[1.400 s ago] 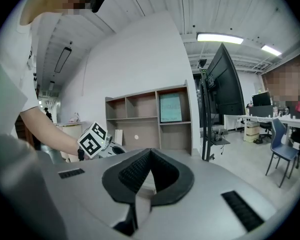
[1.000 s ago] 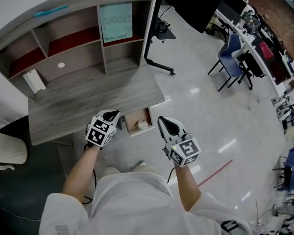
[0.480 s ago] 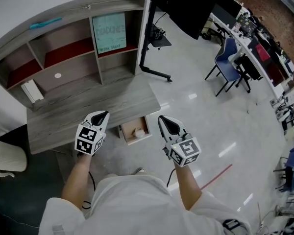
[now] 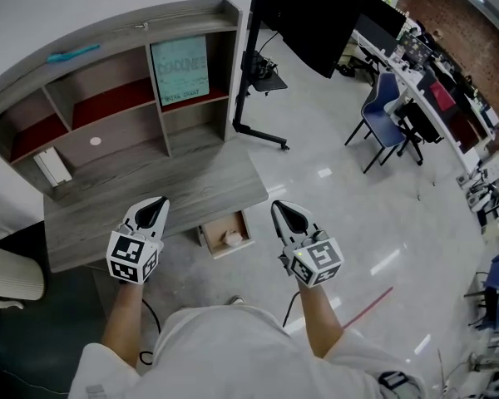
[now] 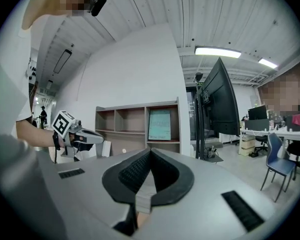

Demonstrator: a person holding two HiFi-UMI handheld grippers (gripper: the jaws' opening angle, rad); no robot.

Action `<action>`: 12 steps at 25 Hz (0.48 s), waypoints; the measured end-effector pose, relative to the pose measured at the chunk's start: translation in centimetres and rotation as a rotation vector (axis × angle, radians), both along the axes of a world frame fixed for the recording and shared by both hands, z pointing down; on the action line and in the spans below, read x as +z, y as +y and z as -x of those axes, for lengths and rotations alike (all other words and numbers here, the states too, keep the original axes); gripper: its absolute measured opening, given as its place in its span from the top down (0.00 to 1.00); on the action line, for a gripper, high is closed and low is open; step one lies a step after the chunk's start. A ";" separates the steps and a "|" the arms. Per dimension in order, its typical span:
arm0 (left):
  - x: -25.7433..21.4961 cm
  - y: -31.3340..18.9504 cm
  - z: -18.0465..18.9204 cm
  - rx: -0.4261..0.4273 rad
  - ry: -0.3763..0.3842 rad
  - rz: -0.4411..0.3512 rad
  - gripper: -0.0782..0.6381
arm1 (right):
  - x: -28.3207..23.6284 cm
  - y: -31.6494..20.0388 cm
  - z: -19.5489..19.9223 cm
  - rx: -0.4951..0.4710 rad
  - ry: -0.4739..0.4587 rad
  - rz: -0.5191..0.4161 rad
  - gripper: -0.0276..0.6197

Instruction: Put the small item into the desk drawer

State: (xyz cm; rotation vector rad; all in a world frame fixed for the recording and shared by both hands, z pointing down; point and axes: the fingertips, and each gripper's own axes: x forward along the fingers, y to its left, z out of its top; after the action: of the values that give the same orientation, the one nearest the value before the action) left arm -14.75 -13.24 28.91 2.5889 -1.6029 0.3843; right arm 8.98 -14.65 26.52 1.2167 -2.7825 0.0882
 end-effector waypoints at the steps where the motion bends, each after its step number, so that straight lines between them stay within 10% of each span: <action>1: -0.5 0.1 0.0 -0.001 0.005 -0.013 0.88 | 0.0 -0.1 0.0 0.002 -0.003 0.001 0.96; 12: -5.6 0.5 1.2 -0.017 0.123 -0.117 0.88 | -3.0 0.2 0.4 0.012 -0.031 -0.044 0.96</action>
State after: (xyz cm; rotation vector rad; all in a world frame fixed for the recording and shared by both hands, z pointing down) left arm -15.98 -12.69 23.32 2.6225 -1.6509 0.1301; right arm 8.61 -14.49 23.50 1.2532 -2.8181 0.0480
